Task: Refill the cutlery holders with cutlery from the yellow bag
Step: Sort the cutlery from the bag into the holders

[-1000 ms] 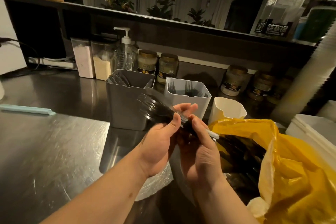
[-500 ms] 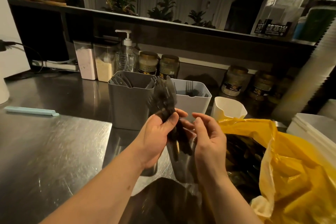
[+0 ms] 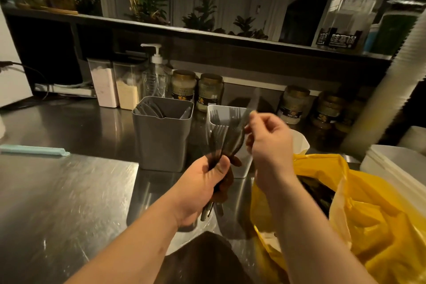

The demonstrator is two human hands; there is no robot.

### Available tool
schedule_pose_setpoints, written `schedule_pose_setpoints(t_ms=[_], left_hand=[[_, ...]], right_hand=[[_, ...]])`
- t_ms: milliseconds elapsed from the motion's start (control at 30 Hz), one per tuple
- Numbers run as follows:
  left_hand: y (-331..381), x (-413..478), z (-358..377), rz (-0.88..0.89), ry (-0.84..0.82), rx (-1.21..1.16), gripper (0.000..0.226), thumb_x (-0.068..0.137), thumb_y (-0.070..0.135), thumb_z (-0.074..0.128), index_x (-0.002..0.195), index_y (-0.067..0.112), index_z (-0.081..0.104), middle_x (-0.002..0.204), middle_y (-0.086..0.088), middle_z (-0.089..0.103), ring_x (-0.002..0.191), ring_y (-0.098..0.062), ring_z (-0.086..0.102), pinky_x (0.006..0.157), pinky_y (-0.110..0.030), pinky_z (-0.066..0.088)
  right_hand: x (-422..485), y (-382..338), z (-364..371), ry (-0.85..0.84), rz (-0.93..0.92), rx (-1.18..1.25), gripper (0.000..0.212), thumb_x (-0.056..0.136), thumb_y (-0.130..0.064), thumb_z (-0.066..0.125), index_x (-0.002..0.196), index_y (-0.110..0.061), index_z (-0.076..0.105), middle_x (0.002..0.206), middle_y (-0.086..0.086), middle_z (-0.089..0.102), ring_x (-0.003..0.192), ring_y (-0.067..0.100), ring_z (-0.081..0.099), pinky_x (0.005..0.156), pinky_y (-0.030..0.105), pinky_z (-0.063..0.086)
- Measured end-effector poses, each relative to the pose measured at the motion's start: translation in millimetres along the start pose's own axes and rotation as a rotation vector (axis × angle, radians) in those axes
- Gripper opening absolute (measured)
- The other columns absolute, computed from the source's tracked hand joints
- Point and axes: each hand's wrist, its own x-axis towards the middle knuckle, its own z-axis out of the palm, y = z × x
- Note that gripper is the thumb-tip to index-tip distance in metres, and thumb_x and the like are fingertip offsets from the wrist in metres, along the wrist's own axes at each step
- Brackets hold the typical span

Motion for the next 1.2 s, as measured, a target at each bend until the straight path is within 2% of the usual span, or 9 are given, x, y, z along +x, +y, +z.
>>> schedule_pose_setpoints(t_ms=[167, 333, 500, 600, 733, 900, 1067, 1133, 1200], left_hand=[[3.1, 10.2, -8.6, 0.1, 0.446, 0.013, 0.039, 0.088, 0.042, 0.062, 0.101, 0.005, 0.063, 0.056, 0.009, 0.054, 0.05, -0.007, 0.05, 0.052, -0.026, 0.041], [11.4, 14.5, -26.4, 0.202, 0.813, -0.09, 0.042, 0.095, 0.049, 0.058, 0.069, 0.016, 0.054, 0.05, 0.008, 0.05, 0.047, -0.012, 0.047, 0.055, -0.03, 0.037], [11.9, 12.5, -21.6, 0.124, 0.773, -0.085, 0.046, 0.078, 0.056, 0.068, 0.083, 0.011, 0.062, 0.059, -0.002, 0.058, 0.058, -0.022, 0.059, 0.064, -0.039, 0.048], [10.9, 12.1, -19.8, 0.15, 0.689, -0.145, 0.035, 0.083, 0.048, 0.069, 0.084, 0.014, 0.061, 0.062, -0.002, 0.058, 0.058, -0.02, 0.057, 0.063, -0.036, 0.049], [2.8, 15.1, -22.5, 0.249, 0.603, -0.066, 0.019, 0.096, 0.022, 0.068, 0.111, 0.02, 0.056, 0.083, 0.001, 0.067, 0.09, -0.026, 0.071, 0.091, -0.052, 0.057], [9.1, 11.7, -11.8, 0.228, 0.409, -0.191, 0.054, 0.085, 0.04, 0.067, 0.127, 0.013, 0.047, 0.089, -0.008, 0.07, 0.086, -0.02, 0.073, 0.073, -0.038, 0.06], [18.8, 14.9, 2.4, -0.05, 0.29, -0.537, 0.044, 0.103, 0.039, 0.044, 0.078, 0.022, 0.076, 0.07, -0.011, 0.07, 0.062, -0.021, 0.073, 0.053, -0.027, 0.058], [16.3, 12.9, 1.7, -0.001, 0.373, -0.255, 0.022, 0.101, 0.014, 0.057, 0.105, 0.034, 0.067, 0.083, -0.011, 0.071, 0.069, -0.024, 0.072, 0.056, -0.027, 0.056], [9.1, 9.5, -0.2, 0.033, 0.326, 0.11, 0.052, 0.091, -0.007, 0.065, 0.124, 0.03, 0.047, 0.085, -0.009, 0.066, 0.063, -0.016, 0.063, 0.048, -0.024, 0.047]], right_hand=[[56.3, -53.2, 19.2, 0.308, -0.117, 0.162, 0.016, 0.103, -0.029, 0.055, 0.095, -0.018, 0.062, 0.085, -0.001, 0.069, 0.072, 0.006, 0.066, 0.058, 0.016, 0.05], [67.7, -40.8, 71.3, 0.026, -0.23, 0.055, 0.015, 0.1, -0.022, 0.059, 0.087, -0.018, 0.065, 0.087, 0.004, 0.071, 0.083, 0.017, 0.071, 0.07, 0.032, 0.061], [65.3, -6.8, 98.2, -0.369, -0.157, -0.541, 0.02, 0.094, -0.031, 0.069, 0.086, -0.016, 0.077, 0.077, -0.002, 0.074, 0.069, 0.009, 0.065, 0.067, 0.033, 0.052], [59.1, -9.8, 94.3, -0.347, -0.299, -0.892, 0.026, 0.092, -0.041, 0.07, 0.095, -0.017, 0.08, 0.085, -0.003, 0.075, 0.078, 0.011, 0.066, 0.071, 0.029, 0.052], [19.3, -30.7, 65.9, -0.368, -0.362, -0.666, 0.033, 0.095, -0.045, 0.063, 0.09, -0.016, 0.079, 0.074, -0.005, 0.072, 0.064, 0.004, 0.063, 0.057, 0.02, 0.05], [-14.4, -8.3, 45.4, -0.652, 0.061, -0.68, 0.038, 0.081, -0.049, 0.078, 0.104, -0.019, 0.076, 0.089, -0.008, 0.073, 0.085, 0.009, 0.069, 0.078, 0.028, 0.059], [-13.0, -4.1, 28.5, -0.598, 0.073, -0.527, 0.011, 0.09, -0.027, 0.074, 0.097, -0.018, 0.075, 0.081, -0.008, 0.074, 0.079, 0.007, 0.071, 0.074, 0.023, 0.058], [-8.5, -10.0, 23.6, -0.581, 0.059, -0.554, 0.008, 0.092, -0.026, 0.071, 0.094, -0.02, 0.075, 0.08, -0.004, 0.075, 0.078, 0.01, 0.072, 0.074, 0.026, 0.06], [0.1, -17.7, 23.2, -0.56, 0.049, -0.56, 0.012, 0.094, -0.027, 0.069, 0.086, -0.018, 0.072, 0.078, 0.002, 0.074, 0.07, 0.014, 0.07, 0.067, 0.028, 0.059]])
